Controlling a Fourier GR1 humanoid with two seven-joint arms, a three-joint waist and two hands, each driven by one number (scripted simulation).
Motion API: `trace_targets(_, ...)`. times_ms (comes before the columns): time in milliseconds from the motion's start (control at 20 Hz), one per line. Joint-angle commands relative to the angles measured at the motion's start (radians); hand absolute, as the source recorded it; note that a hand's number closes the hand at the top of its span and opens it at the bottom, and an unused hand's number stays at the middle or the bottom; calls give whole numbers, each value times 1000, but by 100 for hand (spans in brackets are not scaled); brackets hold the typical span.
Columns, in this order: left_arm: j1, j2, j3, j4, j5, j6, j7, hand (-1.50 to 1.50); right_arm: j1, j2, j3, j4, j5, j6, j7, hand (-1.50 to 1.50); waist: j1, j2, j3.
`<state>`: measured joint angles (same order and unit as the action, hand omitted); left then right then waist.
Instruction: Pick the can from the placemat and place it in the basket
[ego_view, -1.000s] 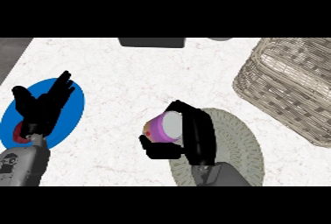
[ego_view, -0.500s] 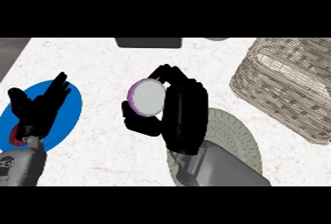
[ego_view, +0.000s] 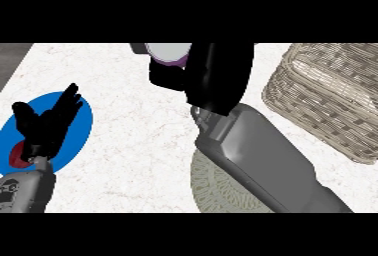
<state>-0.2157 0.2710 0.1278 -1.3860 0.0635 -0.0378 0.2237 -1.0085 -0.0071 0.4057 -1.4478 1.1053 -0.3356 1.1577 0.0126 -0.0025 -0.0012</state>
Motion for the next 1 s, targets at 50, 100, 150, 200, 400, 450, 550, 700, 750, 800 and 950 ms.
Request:
trace_targets(50, -17, -1, 11, -22, 8, 10, 28, 0, -94, -13, -152, 98, 27, 68, 86, 150, -5, 1, 1)
trace_targets(100, -47, 23, 32, 9, 26, -11, 45, 0, -116, -24, -171, 64, 26, 119, 99, 150, -14, 0, 1)
trace_targets(150, -9, 14, 23, 28, 2, -10, -27, 0, -127, -41, -194, 133, 41, 100, 72, 150, -8, 3, 0)
trace_targets(200, 8, -13, -7, -6, -9, 5, 1, 0, -166, -61, -231, 182, 34, 122, 61, 150, -1, 3, 0)
trace_targets(400, 22, 6, 20, -11, 8, -9, -12, 0, -111, -147, -276, 139, 77, 167, 48, 150, -12, -2, 1)
trace_targets(450, -8, -1, 15, 6, 5, -7, -10, 0, -99, -135, -271, 185, 103, 134, 31, 150, -10, 2, 1)
trace_targets(550, -13, 7, 28, 20, 5, -4, -2, 0, -19, -173, -321, 131, 72, 96, -20, 150, -17, 2, 1)
trace_targets(700, 57, -4, 14, -36, -2, -7, -18, 0, 23, -228, -381, 153, 38, 103, -102, 150, -8, 1, 2)
trace_targets(750, -4, 6, 35, 22, 7, -2, 12, 0, 71, -213, -358, 20, 37, 176, -53, 150, -25, -2, 1)
trace_targets(800, 49, -29, -8, -41, -28, 21, -8, 0, 54, -248, -397, 72, 4, 176, -115, 150, -14, 0, 1)
trace_targets(950, 23, -48, -7, 12, -35, 28, -33, 0, 163, -252, -392, 77, 14, 107, -191, 150, -17, 3, 1)
